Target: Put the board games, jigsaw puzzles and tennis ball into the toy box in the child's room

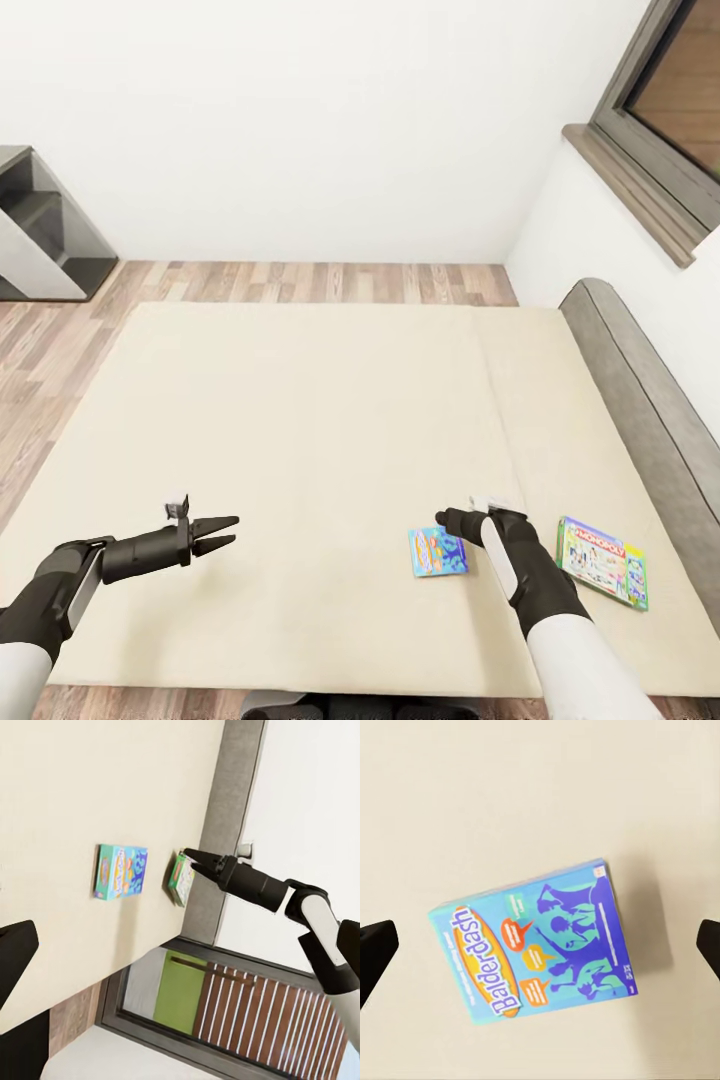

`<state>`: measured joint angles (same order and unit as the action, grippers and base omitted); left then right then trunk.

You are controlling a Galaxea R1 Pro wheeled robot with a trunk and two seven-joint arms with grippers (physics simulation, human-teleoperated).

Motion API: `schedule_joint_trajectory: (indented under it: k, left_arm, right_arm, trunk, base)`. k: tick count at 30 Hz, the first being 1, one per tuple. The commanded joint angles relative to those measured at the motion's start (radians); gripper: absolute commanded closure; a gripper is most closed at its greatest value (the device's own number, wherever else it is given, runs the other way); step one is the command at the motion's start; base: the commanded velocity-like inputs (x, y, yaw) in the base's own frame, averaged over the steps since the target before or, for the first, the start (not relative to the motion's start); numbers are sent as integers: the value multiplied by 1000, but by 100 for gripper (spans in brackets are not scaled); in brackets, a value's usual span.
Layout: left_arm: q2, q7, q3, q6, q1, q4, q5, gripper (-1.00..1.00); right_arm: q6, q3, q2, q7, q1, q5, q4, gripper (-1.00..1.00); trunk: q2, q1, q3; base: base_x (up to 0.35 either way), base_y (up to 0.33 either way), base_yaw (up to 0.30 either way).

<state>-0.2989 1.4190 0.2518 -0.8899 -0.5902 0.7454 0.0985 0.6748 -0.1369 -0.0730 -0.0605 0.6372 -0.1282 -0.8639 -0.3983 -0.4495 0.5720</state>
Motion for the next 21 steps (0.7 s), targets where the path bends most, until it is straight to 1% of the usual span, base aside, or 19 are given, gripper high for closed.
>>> schedule_joint_trajectory:
  k: [1, 5, 8, 12, 18, 21]
  left_arm:
    - [0, 2, 0, -11, 0, 0, 1, -100]
    - [0, 1, 0, -11, 0, 0, 1, -100]
    - [3, -14, 1, -11, 0, 0, 2, -100]
    - [9, -30, 2, -10, 0, 0, 4, -100]
    - [11, -25, 4, -11, 0, 5, 9, -100]
    - [17, -25, 3, -20, -3, 21, 11, -100]
  right_arm:
    - [3, -2, -1, -7, 11, -10, 10, -100]
    - [-13, -1, 2, -7, 56, -9, 48, -100]
    - [-59, -1, 6, -6, 84, -8, 84, -100]
    - [-83, -1, 13, -6, 98, -8, 104, -100]
    - [-91, 0, 15, -6, 103, -8, 110, -100]
    - [-92, 0, 15, -6, 103, -8, 110, -100]
  trunk:
    - [-2, 0, 3]
    - [-2, 0, 10]
    - [-2, 0, 15]
    - [-2, 0, 21]
    - [-2, 0, 31]
    - [-2, 0, 36]
  base:
    - [0, 0, 0]
    - [0, 0, 0]
    - [0, 0, 0]
    - [0, 0, 0]
    - [0, 0, 0]
    - [0, 0, 0]
